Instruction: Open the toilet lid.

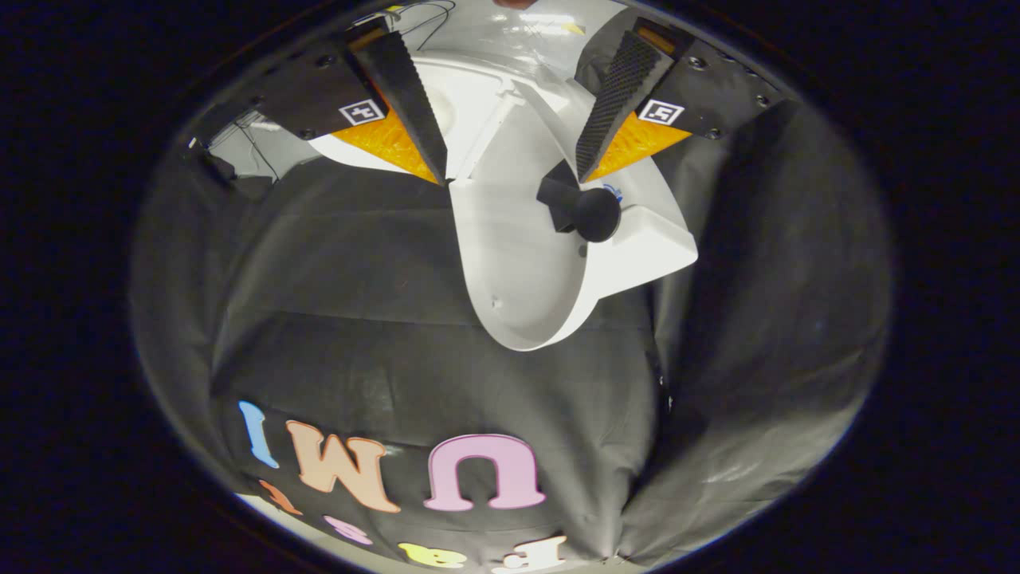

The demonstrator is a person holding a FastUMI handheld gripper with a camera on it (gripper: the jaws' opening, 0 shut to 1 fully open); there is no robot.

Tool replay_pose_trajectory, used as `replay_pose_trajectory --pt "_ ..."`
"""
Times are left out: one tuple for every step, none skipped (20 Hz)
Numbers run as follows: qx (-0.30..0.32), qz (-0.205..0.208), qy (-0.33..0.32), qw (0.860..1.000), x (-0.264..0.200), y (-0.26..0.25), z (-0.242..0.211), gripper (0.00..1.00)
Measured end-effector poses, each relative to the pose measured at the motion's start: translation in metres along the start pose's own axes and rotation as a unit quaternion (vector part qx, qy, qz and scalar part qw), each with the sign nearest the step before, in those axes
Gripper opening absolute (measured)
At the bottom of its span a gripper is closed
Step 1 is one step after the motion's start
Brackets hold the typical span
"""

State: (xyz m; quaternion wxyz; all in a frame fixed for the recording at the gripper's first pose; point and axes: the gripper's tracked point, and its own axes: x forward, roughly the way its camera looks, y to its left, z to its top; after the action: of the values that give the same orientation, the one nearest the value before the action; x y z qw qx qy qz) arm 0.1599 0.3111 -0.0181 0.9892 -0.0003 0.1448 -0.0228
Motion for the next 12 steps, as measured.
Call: replay_pose_trajectory --pt "0.008 0.002 -0.009 1.0 -0.004 -0.005 0.004 1.0" --pt "0.015 0.003 -0.018 1.0 -0.008 -0.011 0.009 1.0" --pt "0.022 0.004 -0.029 0.999 -0.013 -0.017 0.012 1.0" --pt "0.027 0.0 -0.04 0.999 -0.019 -0.028 0.016 1.0" --pt "0.03 -0.004 -0.049 0.998 -0.024 -0.04 0.019 1.0" --pt "0.032 -0.009 -0.056 0.998 -0.028 -0.053 0.02 0.99" --pt "0.035 -0.015 -0.06 0.997 -0.032 -0.066 0.021 0.99" --pt "0.037 -0.018 -0.064 0.997 -0.036 -0.077 0.022 0.99" --pt "0.039 -0.027 -0.067 0.997 -0.04 -0.092 0.023 0.99" --pt "0.041 -0.034 -0.069 0.996 -0.045 -0.106 0.023 0.99" --pt "0.045 -0.041 -0.073 0.995 -0.048 -0.119 0.024 0.99" --pt "0.045 -0.047 -0.077 0.995 -0.051 -0.131 0.026 0.98"
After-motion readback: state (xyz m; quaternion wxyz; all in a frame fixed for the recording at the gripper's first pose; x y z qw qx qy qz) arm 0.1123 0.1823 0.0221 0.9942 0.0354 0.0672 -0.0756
